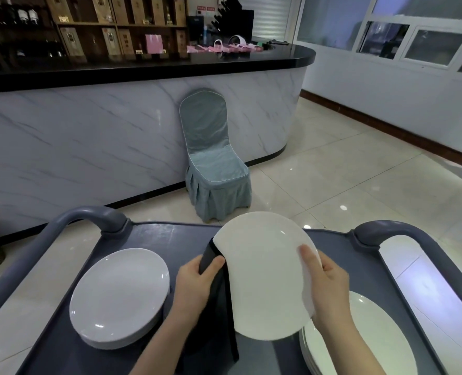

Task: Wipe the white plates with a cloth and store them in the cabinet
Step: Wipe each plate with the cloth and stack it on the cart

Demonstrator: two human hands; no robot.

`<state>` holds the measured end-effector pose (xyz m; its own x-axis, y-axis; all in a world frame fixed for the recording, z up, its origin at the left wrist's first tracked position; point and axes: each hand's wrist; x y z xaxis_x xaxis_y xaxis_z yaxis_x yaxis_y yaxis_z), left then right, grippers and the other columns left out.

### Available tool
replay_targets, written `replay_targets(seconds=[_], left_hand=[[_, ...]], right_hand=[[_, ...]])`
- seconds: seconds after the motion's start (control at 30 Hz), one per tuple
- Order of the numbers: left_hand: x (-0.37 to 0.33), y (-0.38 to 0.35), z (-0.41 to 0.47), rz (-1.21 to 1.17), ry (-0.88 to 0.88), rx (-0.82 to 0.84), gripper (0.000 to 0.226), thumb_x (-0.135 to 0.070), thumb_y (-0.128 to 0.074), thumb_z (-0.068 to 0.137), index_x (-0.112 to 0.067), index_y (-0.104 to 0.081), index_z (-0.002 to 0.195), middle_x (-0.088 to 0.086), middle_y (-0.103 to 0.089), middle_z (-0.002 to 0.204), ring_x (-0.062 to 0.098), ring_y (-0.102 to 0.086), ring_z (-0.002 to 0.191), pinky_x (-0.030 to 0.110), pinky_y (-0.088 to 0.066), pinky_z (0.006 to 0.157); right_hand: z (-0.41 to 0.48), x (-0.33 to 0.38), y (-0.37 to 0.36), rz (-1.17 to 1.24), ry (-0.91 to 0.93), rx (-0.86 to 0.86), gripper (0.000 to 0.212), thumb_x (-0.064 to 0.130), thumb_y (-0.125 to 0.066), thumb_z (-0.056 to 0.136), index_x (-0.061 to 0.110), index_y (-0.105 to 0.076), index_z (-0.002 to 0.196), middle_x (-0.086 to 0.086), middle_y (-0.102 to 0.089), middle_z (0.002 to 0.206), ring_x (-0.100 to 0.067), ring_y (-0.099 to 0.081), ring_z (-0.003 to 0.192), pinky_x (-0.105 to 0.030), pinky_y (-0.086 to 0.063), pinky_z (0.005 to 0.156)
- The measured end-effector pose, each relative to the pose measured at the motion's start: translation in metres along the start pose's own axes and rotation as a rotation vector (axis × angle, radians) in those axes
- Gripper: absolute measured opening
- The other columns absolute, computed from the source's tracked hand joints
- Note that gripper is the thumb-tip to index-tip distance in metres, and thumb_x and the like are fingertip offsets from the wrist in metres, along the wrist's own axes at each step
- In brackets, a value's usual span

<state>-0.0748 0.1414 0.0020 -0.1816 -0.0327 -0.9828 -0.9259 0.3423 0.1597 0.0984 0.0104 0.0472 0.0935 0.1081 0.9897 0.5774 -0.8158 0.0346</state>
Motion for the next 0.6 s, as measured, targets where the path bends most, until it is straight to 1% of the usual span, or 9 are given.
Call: replay_targets(seconds=[0.1,0.17,0.27,0.33,0.37,0.43,0.47,0.53,0.6], left_hand=[[0.001,0.001,0.003,0.040,0.001,0.015,0.036,-0.031,-0.072,0.086,-0.007,-0.056,0.064,-0.002,-0.062,0.057,0.006,-0.050,0.053,0.022,-0.042,0.051],[-0.008,0.007,0.011,0.071,-0.056,0.082,0.028,-0.028,-0.075,0.084,-0.009,-0.062,0.067,0.000,-0.068,0.064,0.003,-0.055,0.055,0.021,-0.046,0.053],[-0.024,0.016,0.025,0.160,-0.134,0.291,0.018,-0.029,-0.078,0.080,-0.013,-0.070,0.076,-0.003,-0.072,0.072,0.004,-0.061,0.063,0.021,-0.050,0.060],[-0.031,0.015,0.028,0.307,-0.200,0.422,0.027,-0.033,-0.079,0.077,-0.009,-0.067,0.075,-0.006,-0.063,0.066,0.005,-0.053,0.061,0.023,-0.043,0.058],[-0.033,0.014,0.029,0.345,-0.217,0.442,0.031,-0.033,-0.079,0.077,-0.006,-0.064,0.074,-0.006,-0.057,0.064,0.005,-0.048,0.060,0.023,-0.039,0.057],[-0.034,0.013,0.026,0.257,-0.189,0.376,0.028,-0.029,-0.078,0.080,-0.005,-0.065,0.073,-0.006,-0.058,0.063,0.005,-0.049,0.059,0.021,-0.040,0.057],[-0.033,0.013,0.023,0.157,-0.146,0.290,0.023,-0.026,-0.077,0.082,-0.008,-0.067,0.073,-0.007,-0.063,0.063,0.005,-0.053,0.059,0.018,-0.043,0.056],[-0.027,0.007,0.013,-0.064,-0.009,0.080,0.018,-0.026,-0.073,0.085,-0.015,-0.070,0.071,-0.008,-0.072,0.067,0.004,-0.062,0.058,0.015,-0.047,0.053],[-0.021,-0.008,0.000,-0.262,0.137,-0.087,0.017,-0.029,-0.071,0.087,-0.018,-0.072,0.074,-0.008,-0.075,0.072,0.001,-0.067,0.060,0.014,-0.050,0.051]], right_hand=[[0.000,-0.002,-0.001,-0.074,0.014,0.047,0.029,0.031,-0.063,0.094,0.015,-0.066,0.070,0.007,-0.062,0.062,-0.008,-0.055,0.054,-0.020,-0.045,0.051],[0.000,0.003,0.001,-0.144,0.083,0.156,0.029,0.029,-0.063,0.095,0.019,-0.068,0.068,0.009,-0.064,0.062,-0.005,-0.055,0.054,-0.015,-0.044,0.050],[0.000,0.012,-0.002,-0.285,0.161,0.369,0.030,0.030,-0.064,0.095,0.021,-0.068,0.066,0.005,-0.066,0.067,-0.003,-0.056,0.059,-0.012,-0.043,0.055],[-0.002,0.016,-0.009,-0.403,0.188,0.483,0.030,0.032,-0.063,0.095,0.023,-0.070,0.068,0.004,-0.067,0.069,-0.003,-0.056,0.060,-0.012,-0.041,0.056],[-0.002,0.018,-0.011,-0.433,0.196,0.503,0.028,0.032,-0.062,0.095,0.020,-0.072,0.072,0.000,-0.068,0.072,-0.003,-0.056,0.062,-0.013,-0.041,0.058],[-0.001,0.021,-0.010,-0.402,0.229,0.457,0.029,0.032,-0.063,0.095,0.015,-0.070,0.072,-0.002,-0.066,0.071,-0.003,-0.053,0.062,-0.015,-0.040,0.058],[0.000,0.021,-0.009,-0.346,0.240,0.390,0.030,0.031,-0.064,0.094,0.014,-0.068,0.069,0.003,-0.063,0.066,-0.003,-0.051,0.060,-0.015,-0.039,0.057],[-0.002,0.015,-0.011,-0.160,0.204,0.165,0.032,0.028,-0.065,0.094,0.013,-0.064,0.065,0.009,-0.058,0.062,-0.005,-0.049,0.058,-0.017,-0.040,0.056],[-0.011,0.001,-0.025,0.080,0.108,-0.094,0.034,0.029,-0.063,0.095,0.010,-0.063,0.068,0.008,-0.056,0.062,-0.010,-0.050,0.059,-0.020,-0.043,0.055]])
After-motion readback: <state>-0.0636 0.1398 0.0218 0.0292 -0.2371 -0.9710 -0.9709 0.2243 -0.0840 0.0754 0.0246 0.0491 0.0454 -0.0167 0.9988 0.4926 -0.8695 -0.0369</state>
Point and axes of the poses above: each hand's wrist, its own z-axis towards the middle knuckle, its own y-axis out of the back of the hand, x = y × z
